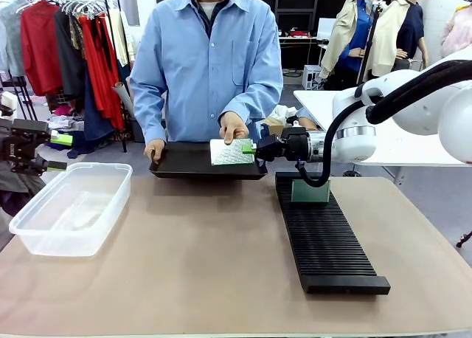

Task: Sort PCBs into racks and boxes based on the side picked up.
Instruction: If the short side of the Blank PCB is picked up, insert it into the PCB Rack ; if the long side is picked up, place it in the Organizing box.

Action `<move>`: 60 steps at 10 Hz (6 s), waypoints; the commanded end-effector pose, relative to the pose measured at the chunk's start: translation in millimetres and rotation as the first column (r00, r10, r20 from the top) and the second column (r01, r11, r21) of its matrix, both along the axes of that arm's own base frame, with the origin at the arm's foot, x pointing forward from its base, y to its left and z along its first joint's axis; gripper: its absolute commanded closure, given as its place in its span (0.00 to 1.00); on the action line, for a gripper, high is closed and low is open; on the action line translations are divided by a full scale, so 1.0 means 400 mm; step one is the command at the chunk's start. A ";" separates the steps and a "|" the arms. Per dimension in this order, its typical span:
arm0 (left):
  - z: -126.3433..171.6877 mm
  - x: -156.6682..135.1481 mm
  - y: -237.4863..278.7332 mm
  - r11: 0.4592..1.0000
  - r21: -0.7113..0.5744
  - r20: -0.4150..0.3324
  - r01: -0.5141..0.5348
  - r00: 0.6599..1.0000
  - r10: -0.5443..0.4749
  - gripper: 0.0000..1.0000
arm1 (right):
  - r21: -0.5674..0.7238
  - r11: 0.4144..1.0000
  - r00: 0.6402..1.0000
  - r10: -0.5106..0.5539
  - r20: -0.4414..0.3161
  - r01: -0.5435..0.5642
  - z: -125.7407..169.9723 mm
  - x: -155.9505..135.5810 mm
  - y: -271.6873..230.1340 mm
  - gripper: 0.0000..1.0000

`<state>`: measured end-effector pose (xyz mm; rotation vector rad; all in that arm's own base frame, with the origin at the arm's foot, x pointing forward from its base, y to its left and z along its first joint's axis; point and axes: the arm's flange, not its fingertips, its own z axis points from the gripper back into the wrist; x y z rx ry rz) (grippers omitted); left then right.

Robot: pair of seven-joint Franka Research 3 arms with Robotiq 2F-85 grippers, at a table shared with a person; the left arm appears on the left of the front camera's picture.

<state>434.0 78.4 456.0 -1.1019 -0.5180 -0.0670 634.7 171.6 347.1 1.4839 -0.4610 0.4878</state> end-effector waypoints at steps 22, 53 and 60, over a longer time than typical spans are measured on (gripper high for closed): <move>0.004 -0.004 -0.001 1.000 -0.003 0.004 0.004 1.000 -0.004 0.00 | 0.026 0.999 1.000 0.025 -0.013 -0.024 0.015 -0.018 -0.047 1.00; 0.004 -0.004 -0.001 1.000 -0.003 0.004 0.004 1.000 -0.004 0.00 | 0.021 1.000 0.765 -0.028 0.644 0.019 -0.248 -0.393 -0.634 1.00; 0.004 -0.004 -0.001 1.000 -0.003 0.004 0.004 1.000 -0.004 0.00 | 0.031 0.999 0.792 -0.030 0.610 0.013 -0.319 -0.364 -0.628 1.00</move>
